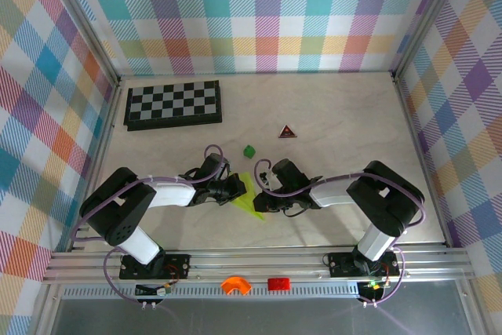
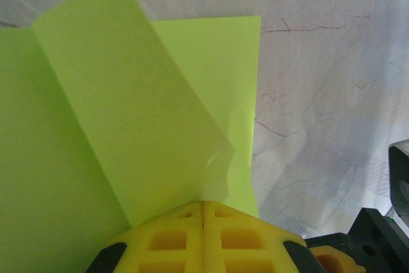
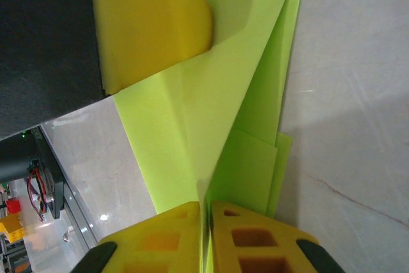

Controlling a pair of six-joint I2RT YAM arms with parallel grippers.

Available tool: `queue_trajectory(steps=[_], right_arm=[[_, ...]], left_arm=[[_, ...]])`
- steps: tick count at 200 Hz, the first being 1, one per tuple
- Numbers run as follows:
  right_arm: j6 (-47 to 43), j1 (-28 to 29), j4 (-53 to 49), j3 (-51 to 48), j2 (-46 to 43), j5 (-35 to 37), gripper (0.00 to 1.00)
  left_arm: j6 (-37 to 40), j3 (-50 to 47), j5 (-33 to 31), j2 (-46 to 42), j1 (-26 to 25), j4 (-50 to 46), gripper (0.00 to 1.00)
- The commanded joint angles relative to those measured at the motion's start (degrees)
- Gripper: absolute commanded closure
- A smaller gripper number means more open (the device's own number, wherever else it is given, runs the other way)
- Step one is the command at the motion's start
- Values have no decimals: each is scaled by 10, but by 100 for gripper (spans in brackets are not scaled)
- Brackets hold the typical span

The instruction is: Fold a paper plane with a square sheet of paper (pick it up from the middle)

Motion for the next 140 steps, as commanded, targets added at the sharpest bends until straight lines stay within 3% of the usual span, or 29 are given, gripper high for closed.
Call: queue_trajectory(steps=[1,46,74,112,140], right_arm=[[-2,3,-54,-5,-12,4,82],[17,3,-55,-41,-50,-1,83],[21,3,-44,-62,-51,-16,91],[29,4,-31,-74,-32,-24,91],[30,3,-36,-70,-50,-24,84]], left_arm=[[8,-9,-16,27,-3,-36,98],[9,-7,-10,37,-3,-33,98],[9,-9,-10,40,-3,-33,98],[9,-10,-13,41,-3,-32,98],[9,-11,-15,41,-3,-34,98]])
